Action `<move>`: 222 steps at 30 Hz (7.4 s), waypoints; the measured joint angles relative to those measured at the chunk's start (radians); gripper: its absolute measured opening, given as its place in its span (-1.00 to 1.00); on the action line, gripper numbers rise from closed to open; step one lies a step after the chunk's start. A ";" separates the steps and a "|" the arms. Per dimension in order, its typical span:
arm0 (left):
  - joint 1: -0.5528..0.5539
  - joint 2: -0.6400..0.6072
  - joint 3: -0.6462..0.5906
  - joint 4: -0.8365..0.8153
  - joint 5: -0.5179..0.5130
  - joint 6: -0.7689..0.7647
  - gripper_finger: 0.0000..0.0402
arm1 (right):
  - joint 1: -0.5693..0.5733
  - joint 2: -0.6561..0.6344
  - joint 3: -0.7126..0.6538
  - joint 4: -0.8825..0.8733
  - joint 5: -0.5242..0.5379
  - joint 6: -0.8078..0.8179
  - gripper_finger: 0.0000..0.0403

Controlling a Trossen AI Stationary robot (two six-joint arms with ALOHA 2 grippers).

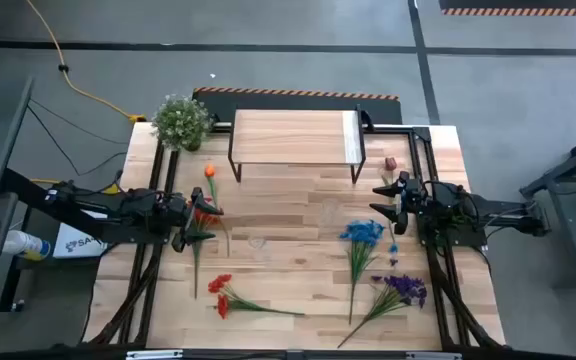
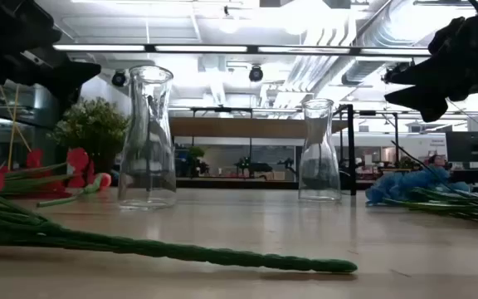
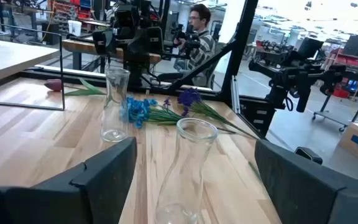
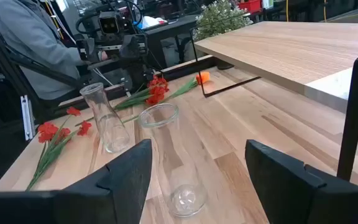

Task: Pick and place flowers into a vace then onto a shelf

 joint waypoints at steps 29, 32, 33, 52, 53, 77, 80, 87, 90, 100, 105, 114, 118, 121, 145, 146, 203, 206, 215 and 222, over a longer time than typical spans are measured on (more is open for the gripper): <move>0.000 0.000 0.000 0.000 0.000 0.000 0.78 | 0.000 0.000 0.000 0.000 0.000 0.000 0.23; 0.000 0.000 0.000 0.000 0.000 0.000 0.78 | 0.000 0.000 0.000 0.000 0.000 0.000 0.23; 0.000 0.000 0.000 0.000 0.000 0.000 0.78 | 0.000 0.000 0.000 0.000 0.000 0.000 0.23; 0.000 0.000 0.000 0.000 0.000 0.000 0.78 | 0.000 0.000 0.000 0.000 0.000 0.000 0.23; 0.000 0.000 0.000 0.000 0.000 0.000 0.78 | 0.000 0.000 0.000 0.000 0.000 0.000 0.23; 0.000 0.000 0.000 0.000 0.000 -0.068 0.78 | 0.000 0.000 -0.001 0.011 0.000 0.000 0.23; 0.000 0.000 0.000 0.000 -0.005 -0.121 0.78 | 0.000 0.000 -0.005 0.040 0.000 0.015 0.23; 0.000 0.000 0.019 0.036 -0.051 -0.206 0.78 | 0.000 0.000 -0.005 0.291 0.016 0.326 0.23; 0.000 -0.001 0.075 0.046 -0.051 -0.205 0.78 | 0.000 0.000 -0.003 0.422 0.010 0.363 0.23; 0.000 -0.001 0.272 0.044 -0.010 -0.202 0.78 | 0.000 0.000 -0.001 0.769 0.001 0.258 0.23; 0.000 -0.001 0.349 0.043 -0.003 -0.202 0.78 | 0.000 0.000 -0.001 0.875 0.016 0.180 0.23; 0.000 -0.001 0.386 0.044 -0.003 -0.202 0.78 | 0.000 0.000 -0.001 0.915 0.128 0.181 0.23; 0.000 -0.001 0.386 0.042 -0.003 -0.202 0.78 | 0.000 0.000 -0.001 0.924 0.163 0.102 0.23; 0.000 -0.001 0.386 0.040 -0.003 -0.202 0.78 | 0.000 0.000 -0.001 0.924 0.192 0.053 0.23; 0.000 -0.001 0.387 0.037 -0.004 -0.202 0.78 | 0.000 0.133 0.656 -0.081 0.214 -0.052 0.23; 0.000 -0.001 0.387 0.037 -0.004 -0.202 0.78 | 0.000 0.163 0.707 -0.170 0.245 -0.028 0.23; 0.000 -0.001 0.387 0.036 -0.008 -0.257 0.78 | -0.362 0.832 0.610 -0.990 0.143 0.844 0.23; 0.000 -0.001 0.387 0.033 -0.012 -0.257 0.78 | -0.427 0.843 0.610 -0.968 0.142 0.787 0.23; 0.000 -0.001 0.387 -0.016 -0.056 -0.277 0.78 | -0.611 0.936 0.610 -0.781 0.052 0.590 0.23; 0.000 -0.001 0.387 -0.043 -0.056 -0.307 0.78 | -0.698 1.076 0.610 -0.740 -0.003 0.502 0.23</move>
